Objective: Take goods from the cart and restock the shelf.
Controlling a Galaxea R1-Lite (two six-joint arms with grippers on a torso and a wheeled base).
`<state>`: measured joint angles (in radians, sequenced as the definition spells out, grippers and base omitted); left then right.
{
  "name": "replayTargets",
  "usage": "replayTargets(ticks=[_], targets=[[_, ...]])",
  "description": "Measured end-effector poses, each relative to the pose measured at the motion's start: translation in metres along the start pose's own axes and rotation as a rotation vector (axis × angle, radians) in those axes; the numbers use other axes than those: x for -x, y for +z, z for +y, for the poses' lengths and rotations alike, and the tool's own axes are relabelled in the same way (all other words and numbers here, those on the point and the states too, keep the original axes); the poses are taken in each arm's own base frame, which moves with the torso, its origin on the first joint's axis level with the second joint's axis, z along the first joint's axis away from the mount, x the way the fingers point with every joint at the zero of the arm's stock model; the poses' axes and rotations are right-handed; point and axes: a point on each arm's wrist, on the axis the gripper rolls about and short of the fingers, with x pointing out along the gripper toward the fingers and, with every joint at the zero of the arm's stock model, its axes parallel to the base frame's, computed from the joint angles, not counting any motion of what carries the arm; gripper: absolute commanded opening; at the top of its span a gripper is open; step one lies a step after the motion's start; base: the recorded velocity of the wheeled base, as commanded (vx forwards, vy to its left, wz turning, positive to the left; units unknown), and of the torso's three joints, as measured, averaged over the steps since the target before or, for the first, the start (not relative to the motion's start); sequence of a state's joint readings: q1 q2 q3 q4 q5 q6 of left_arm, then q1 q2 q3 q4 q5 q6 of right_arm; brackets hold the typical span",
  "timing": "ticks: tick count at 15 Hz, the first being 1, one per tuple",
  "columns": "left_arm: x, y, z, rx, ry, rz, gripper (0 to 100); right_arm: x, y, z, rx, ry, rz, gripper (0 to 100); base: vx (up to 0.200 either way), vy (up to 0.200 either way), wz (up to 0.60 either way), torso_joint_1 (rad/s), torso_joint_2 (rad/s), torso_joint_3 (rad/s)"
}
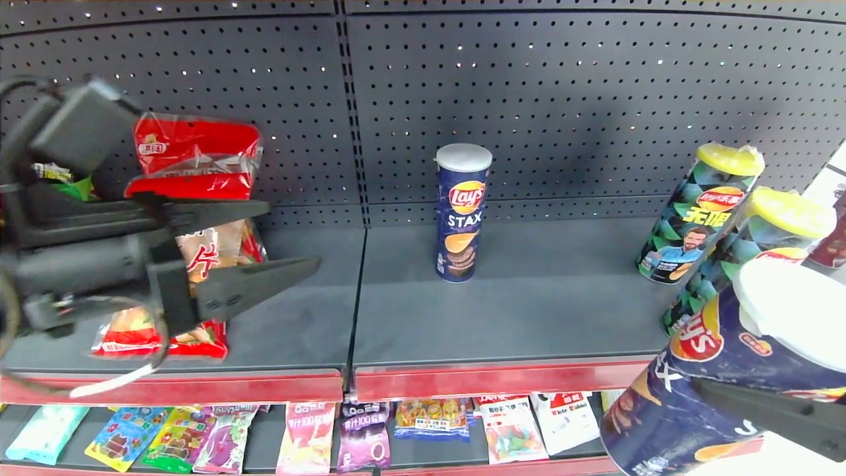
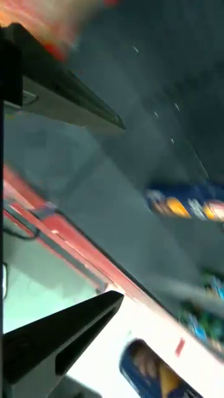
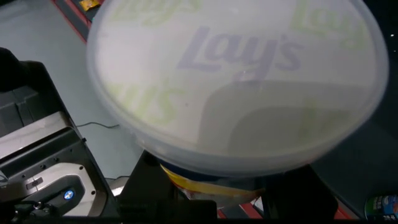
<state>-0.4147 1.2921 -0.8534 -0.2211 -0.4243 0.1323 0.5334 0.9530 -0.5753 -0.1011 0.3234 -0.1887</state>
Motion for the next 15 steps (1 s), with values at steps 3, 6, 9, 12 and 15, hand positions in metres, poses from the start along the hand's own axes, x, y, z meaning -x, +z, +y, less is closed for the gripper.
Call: replayTargets(ticks=[3,6,9,12,15], targets=[[-0.076,0.005,0.01,-0.028,-0.111,-0.024,100,0.0,0.001,0.0,-0.001,-0.012,0.002,0,0.0,0.0,0.0,0.0,0.0,0.0],[-0.132,0.007,0.019,-0.056,-0.149,-0.047,100,0.001,-0.001,0.0,-0.004,-0.015,0.007,0,0.0,0.0,0.0,0.0,0.0,0.0],[-0.165,0.004,0.032,-0.116,-0.144,-0.051,100,0.001,-0.001,-0.001,-0.004,-0.015,0.008,0,0.0,0.0,0.0,0.0,0.0,0.0],[-0.183,-0.004,0.044,-0.124,-0.132,-0.037,100,0.001,-0.001,-0.001,-0.003,-0.016,0.006,0,0.0,0.0,0.0,0.0,0.0,0.0],[-0.197,-0.002,0.049,-0.13,-0.141,-0.054,100,0.001,-0.002,0.0,-0.004,-0.016,0.007,0,0.0,0.0,0.0,0.0,0.0,0.0]])
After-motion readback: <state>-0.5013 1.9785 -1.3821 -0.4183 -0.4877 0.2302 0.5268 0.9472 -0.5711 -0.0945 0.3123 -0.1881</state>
